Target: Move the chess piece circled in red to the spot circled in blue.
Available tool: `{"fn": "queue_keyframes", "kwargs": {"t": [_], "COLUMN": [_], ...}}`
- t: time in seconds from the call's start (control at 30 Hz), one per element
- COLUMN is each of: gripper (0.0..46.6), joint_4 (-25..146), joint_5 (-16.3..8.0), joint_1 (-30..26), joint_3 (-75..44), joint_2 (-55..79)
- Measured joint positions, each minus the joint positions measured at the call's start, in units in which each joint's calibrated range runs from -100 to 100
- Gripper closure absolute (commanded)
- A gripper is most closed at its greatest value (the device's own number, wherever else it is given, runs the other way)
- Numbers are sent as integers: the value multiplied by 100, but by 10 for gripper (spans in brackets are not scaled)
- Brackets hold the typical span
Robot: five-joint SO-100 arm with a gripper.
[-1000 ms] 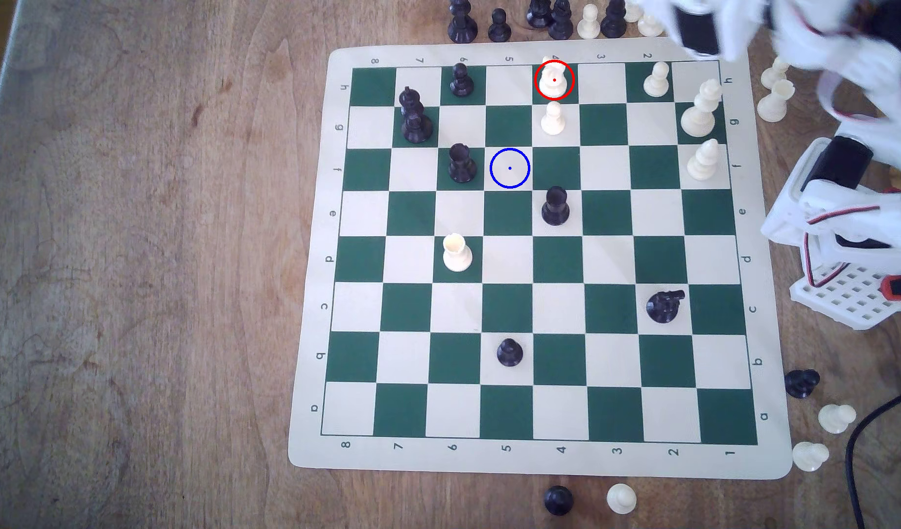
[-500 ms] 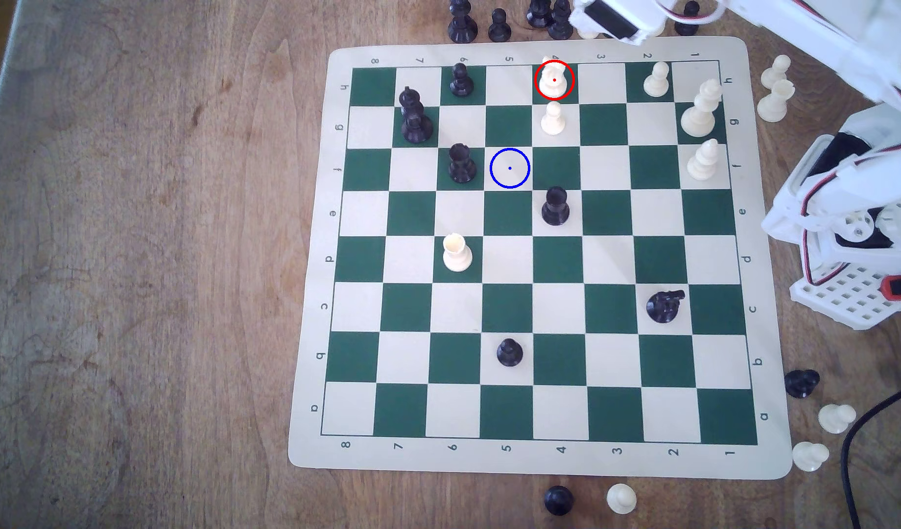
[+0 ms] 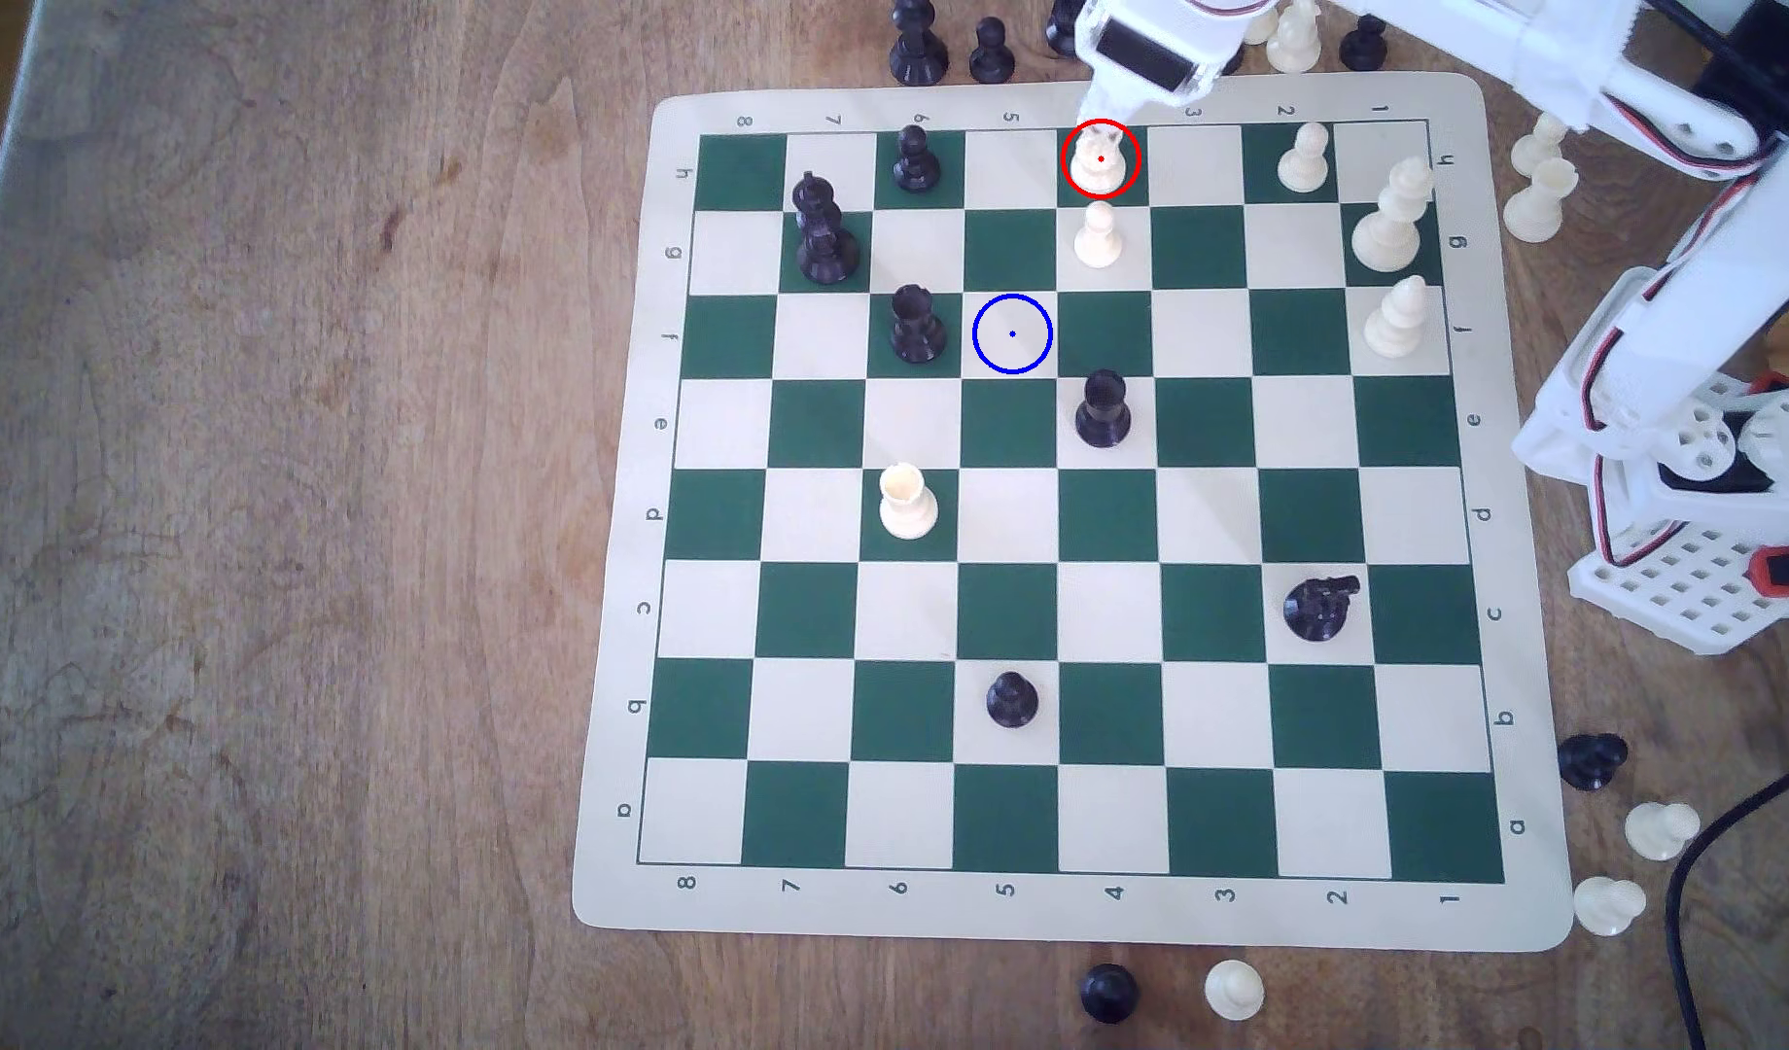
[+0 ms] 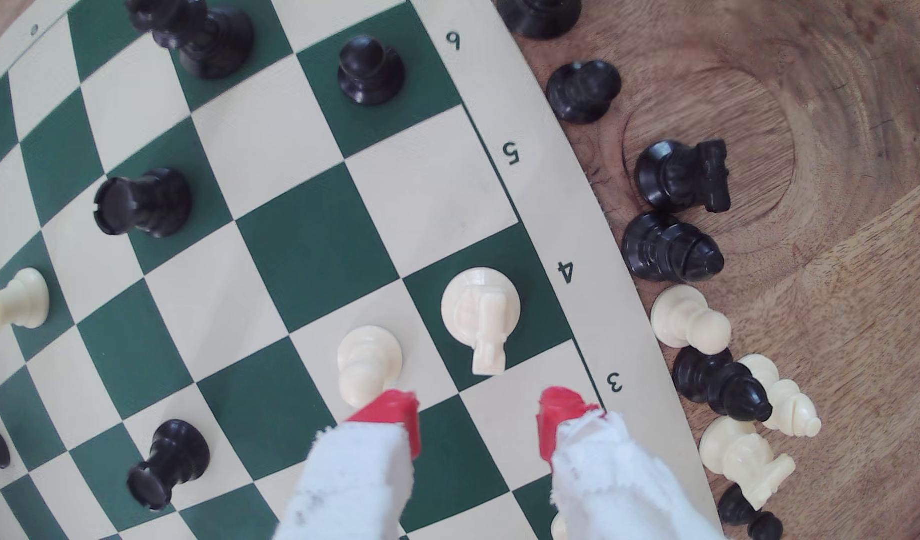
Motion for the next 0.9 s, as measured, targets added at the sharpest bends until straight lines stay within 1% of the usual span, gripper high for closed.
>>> {"fn": "queue_keyframes", "kwargs": {"t": [0.3, 0.67, 0.77, 0.9], "gripper": [338, 342, 357, 360], "joint_4": [104, -80, -191, -199], "joint_5": [44, 44, 34, -15], "joint_1": [15, 103, 103, 96], "joint_3": [-515, -569, -569, -633], "joint_2": [687, 1173, 1190, 1424]}}
